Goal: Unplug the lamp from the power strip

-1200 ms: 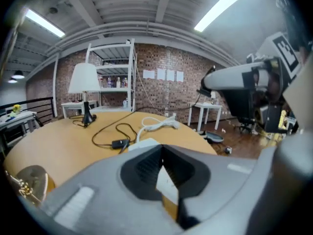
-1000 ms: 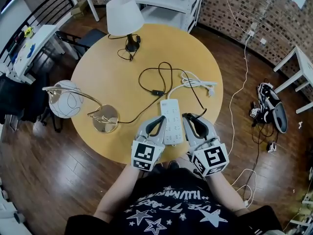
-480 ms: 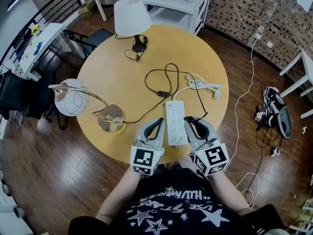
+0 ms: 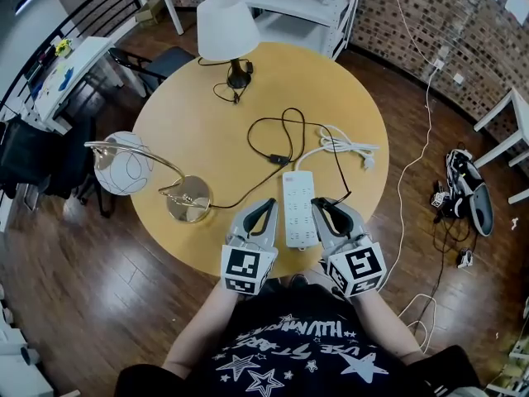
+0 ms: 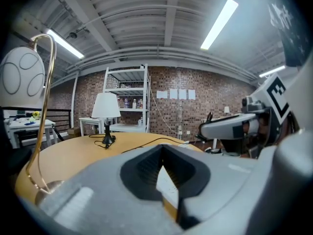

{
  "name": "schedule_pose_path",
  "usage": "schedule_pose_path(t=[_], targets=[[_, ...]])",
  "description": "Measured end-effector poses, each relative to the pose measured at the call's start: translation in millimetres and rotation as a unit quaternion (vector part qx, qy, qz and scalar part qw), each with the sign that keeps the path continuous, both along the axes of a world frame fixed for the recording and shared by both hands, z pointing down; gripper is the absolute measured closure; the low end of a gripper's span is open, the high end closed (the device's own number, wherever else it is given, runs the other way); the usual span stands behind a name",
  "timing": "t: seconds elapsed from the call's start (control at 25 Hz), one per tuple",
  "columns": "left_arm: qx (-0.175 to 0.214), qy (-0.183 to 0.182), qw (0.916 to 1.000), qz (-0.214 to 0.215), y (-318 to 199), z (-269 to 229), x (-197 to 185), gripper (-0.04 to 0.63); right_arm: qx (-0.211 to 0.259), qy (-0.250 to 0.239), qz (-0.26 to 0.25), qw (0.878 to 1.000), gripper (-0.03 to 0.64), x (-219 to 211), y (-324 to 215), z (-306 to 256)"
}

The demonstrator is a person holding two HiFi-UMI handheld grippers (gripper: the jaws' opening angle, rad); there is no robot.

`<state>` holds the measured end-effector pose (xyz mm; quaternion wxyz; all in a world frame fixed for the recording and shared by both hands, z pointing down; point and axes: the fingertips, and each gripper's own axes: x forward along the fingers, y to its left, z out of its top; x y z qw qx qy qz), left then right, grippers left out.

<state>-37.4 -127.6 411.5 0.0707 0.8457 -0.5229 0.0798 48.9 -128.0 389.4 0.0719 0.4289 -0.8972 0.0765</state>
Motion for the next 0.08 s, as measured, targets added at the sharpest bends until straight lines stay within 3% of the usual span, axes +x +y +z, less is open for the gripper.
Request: schedule_pose_path(t=[0.08], targets=[[-0.004,0.007,1.0000,0.001,0.2,-1.2,0.7,0.594,0.001,-0.001,0.002,1.000,0.560,-0.2,0.0,-0.3]])
